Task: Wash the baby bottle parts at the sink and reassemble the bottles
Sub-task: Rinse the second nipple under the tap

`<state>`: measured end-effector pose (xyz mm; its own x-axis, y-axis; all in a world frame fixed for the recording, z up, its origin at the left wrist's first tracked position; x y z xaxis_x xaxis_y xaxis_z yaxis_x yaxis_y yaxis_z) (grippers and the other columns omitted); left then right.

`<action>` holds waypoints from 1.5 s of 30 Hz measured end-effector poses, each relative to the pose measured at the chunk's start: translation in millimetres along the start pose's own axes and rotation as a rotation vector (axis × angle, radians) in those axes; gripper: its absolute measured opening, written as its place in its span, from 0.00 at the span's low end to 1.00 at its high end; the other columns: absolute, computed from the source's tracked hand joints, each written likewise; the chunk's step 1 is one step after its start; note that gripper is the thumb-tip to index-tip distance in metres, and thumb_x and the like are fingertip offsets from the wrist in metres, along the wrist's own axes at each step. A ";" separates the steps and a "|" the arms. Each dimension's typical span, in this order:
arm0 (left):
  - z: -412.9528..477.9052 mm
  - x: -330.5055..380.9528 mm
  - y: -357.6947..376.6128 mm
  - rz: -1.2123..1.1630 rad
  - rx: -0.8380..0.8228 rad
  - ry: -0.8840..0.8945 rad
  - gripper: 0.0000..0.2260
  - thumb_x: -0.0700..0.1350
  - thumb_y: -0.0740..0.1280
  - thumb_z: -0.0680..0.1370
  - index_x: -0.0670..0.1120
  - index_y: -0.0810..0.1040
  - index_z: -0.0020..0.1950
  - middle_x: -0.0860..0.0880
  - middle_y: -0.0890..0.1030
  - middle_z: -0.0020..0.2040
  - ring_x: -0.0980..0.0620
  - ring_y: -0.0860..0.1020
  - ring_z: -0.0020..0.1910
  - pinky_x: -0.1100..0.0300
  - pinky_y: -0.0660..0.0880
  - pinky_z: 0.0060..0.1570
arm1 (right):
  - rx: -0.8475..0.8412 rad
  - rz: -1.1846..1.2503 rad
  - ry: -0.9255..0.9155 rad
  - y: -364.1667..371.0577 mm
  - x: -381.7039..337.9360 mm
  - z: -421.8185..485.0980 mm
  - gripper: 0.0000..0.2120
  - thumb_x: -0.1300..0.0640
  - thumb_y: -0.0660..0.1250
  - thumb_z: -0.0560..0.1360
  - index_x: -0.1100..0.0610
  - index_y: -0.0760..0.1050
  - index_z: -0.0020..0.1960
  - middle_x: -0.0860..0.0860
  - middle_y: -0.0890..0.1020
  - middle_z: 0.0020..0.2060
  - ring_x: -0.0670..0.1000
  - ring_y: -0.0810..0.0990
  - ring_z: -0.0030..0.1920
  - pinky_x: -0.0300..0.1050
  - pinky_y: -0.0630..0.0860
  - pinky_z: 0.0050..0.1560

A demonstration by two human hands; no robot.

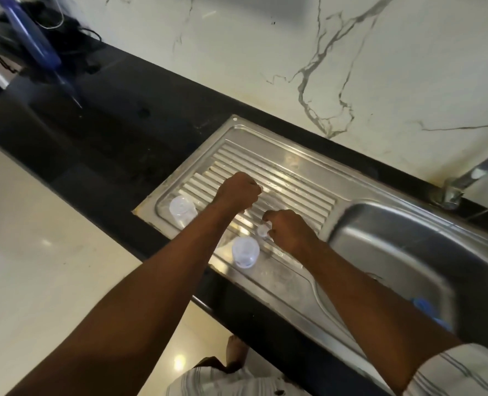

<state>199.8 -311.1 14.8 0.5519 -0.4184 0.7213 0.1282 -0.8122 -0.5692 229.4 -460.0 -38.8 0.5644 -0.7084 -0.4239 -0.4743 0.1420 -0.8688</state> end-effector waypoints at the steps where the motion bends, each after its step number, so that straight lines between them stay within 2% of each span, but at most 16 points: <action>1: 0.7 5.4 2.3 0.014 -0.005 0.011 0.11 0.46 0.66 0.78 0.39 0.84 0.50 0.42 0.86 0.44 0.42 0.85 0.43 0.47 0.83 0.46 | 0.020 -0.001 0.006 -2.4 5.3 -1.9 0.13 0.58 0.67 0.77 0.57 0.78 0.60 0.58 0.83 0.55 0.59 0.80 0.58 0.46 0.76 0.55; 5: -3.5 35.5 24.0 0.005 -0.064 0.052 0.12 0.46 0.66 0.79 0.39 0.84 0.51 0.41 0.86 0.46 0.41 0.85 0.44 0.47 0.83 0.46 | 0.088 -0.010 0.060 -16.7 36.6 -18.2 0.15 0.61 0.67 0.77 0.56 0.78 0.63 0.57 0.83 0.55 0.58 0.81 0.56 0.44 0.75 0.56; 9: -12.8 57.5 65.4 0.020 -0.106 0.100 0.11 0.46 0.67 0.78 0.39 0.84 0.49 0.40 0.86 0.45 0.40 0.85 0.44 0.51 0.81 0.43 | 0.098 0.056 0.134 -28.0 77.2 -47.4 0.12 0.64 0.68 0.75 0.58 0.81 0.57 0.58 0.84 0.52 0.57 0.82 0.54 0.39 0.72 0.52; 12: -19.0 68.6 122.1 0.068 -0.186 0.116 0.10 0.45 0.67 0.75 0.38 0.83 0.44 0.39 0.85 0.42 0.39 0.84 0.43 0.52 0.80 0.43 | 0.131 0.079 0.266 -35.0 126.4 -89.9 0.10 0.63 0.68 0.74 0.57 0.83 0.53 0.56 0.84 0.51 0.56 0.82 0.53 0.38 0.69 0.48; 14: -23.5 74.8 164.5 0.075 -0.254 0.109 0.09 0.45 0.67 0.74 0.39 0.82 0.42 0.40 0.84 0.38 0.40 0.84 0.37 0.53 0.80 0.39 | 0.166 0.105 0.390 -39.0 165.2 -122.4 0.10 0.63 0.68 0.74 0.55 0.83 0.52 0.54 0.84 0.51 0.55 0.81 0.53 0.40 0.72 0.50; 16: -25.9 78.4 204.8 0.082 -0.313 0.104 0.09 0.44 0.66 0.75 0.39 0.81 0.43 0.39 0.84 0.38 0.40 0.82 0.33 0.52 0.80 0.36 | 0.194 0.094 0.498 -41.1 201.9 -155.0 0.09 0.63 0.67 0.74 0.55 0.83 0.51 0.53 0.84 0.52 0.56 0.81 0.54 0.43 0.74 0.54; 18: -27.2 82.4 239.2 0.102 -0.343 0.120 0.09 0.42 0.65 0.75 0.38 0.82 0.44 0.37 0.84 0.41 0.40 0.83 0.34 0.50 0.81 0.37 | 0.179 0.086 0.582 -41.2 235.2 -185.1 0.07 0.62 0.66 0.75 0.57 0.83 0.49 0.54 0.84 0.51 0.57 0.81 0.54 0.46 0.74 0.54; 21: -30.9 82.6 279.0 0.211 -0.400 0.164 0.09 0.41 0.64 0.77 0.39 0.83 0.47 0.40 0.85 0.44 0.40 0.85 0.44 0.46 0.84 0.45 | 0.168 0.090 0.656 -34.6 276.4 -221.6 0.06 0.64 0.67 0.74 0.58 0.83 0.46 0.57 0.83 0.49 0.59 0.81 0.52 0.45 0.73 0.51; 23: -32.0 80.5 299.6 0.295 -0.412 0.169 0.08 0.41 0.65 0.76 0.41 0.83 0.46 0.42 0.85 0.43 0.42 0.84 0.43 0.46 0.84 0.46 | 0.122 0.100 0.673 -25.7 298.7 -233.2 0.05 0.64 0.68 0.73 0.59 0.83 0.43 0.57 0.83 0.49 0.60 0.81 0.53 0.44 0.72 0.51; 25: -30.9 76.7 314.5 0.327 -0.407 0.152 0.06 0.40 0.65 0.74 0.43 0.83 0.43 0.43 0.84 0.39 0.43 0.84 0.40 0.46 0.84 0.43 | 0.066 0.086 0.708 -15.6 313.6 -235.3 0.07 0.61 0.67 0.75 0.57 0.85 0.45 0.54 0.84 0.51 0.57 0.81 0.54 0.43 0.72 0.52; 28: -27.2 74.4 331.5 0.374 -0.391 0.138 0.05 0.41 0.66 0.74 0.44 0.82 0.44 0.44 0.84 0.38 0.43 0.84 0.40 0.47 0.84 0.43 | 0.044 0.126 0.753 -0.2 333.5 -226.9 0.09 0.60 0.67 0.73 0.51 0.85 0.47 0.50 0.85 0.52 0.56 0.82 0.54 0.43 0.76 0.54; 33: -21.4 67.5 340.4 0.381 -0.400 0.116 0.07 0.41 0.65 0.75 0.43 0.82 0.44 0.43 0.84 0.39 0.42 0.84 0.41 0.44 0.83 0.44 | 0.010 0.136 0.732 19.7 336.7 -187.4 0.10 0.58 0.64 0.74 0.52 0.82 0.49 0.52 0.84 0.50 0.57 0.82 0.49 0.48 0.81 0.49; 38: -20.0 54.9 343.8 0.467 -0.433 0.153 0.09 0.42 0.63 0.76 0.42 0.82 0.46 0.43 0.84 0.40 0.44 0.83 0.40 0.46 0.82 0.46 | -0.077 -0.023 0.619 38.9 337.5 -154.2 0.11 0.58 0.63 0.78 0.54 0.76 0.59 0.55 0.80 0.56 0.60 0.80 0.55 0.48 0.75 0.48; 41: -20.9 52.0 348.2 0.439 -0.467 0.154 0.08 0.44 0.64 0.76 0.43 0.83 0.47 0.45 0.84 0.40 0.47 0.83 0.39 0.46 0.82 0.46 | -0.092 -0.103 0.546 53.8 341.4 -145.7 0.10 0.56 0.64 0.77 0.55 0.71 0.58 0.57 0.79 0.54 0.60 0.80 0.52 0.51 0.77 0.46; 45: -20.3 54.0 346.1 0.351 -0.510 0.142 0.10 0.49 0.67 0.75 0.45 0.83 0.49 0.47 0.84 0.44 0.47 0.83 0.42 0.45 0.82 0.48 | -0.128 -0.132 0.510 64.6 343.8 -133.9 0.13 0.56 0.66 0.76 0.55 0.69 0.59 0.57 0.79 0.54 0.61 0.80 0.52 0.50 0.70 0.41</action>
<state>257.2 -623.0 -135.3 0.3703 -0.7164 0.5913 -0.4682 -0.6937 -0.5473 302.3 -786.9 -206.4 0.2401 -0.9648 -0.1077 -0.5183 -0.0336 -0.8545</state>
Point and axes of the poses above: each hand's wrist, its own z-axis towards the middle knuckle, its own y-axis out of the palm, x = y × z, the point moved 4 cm from there along z, towards the middle knuckle
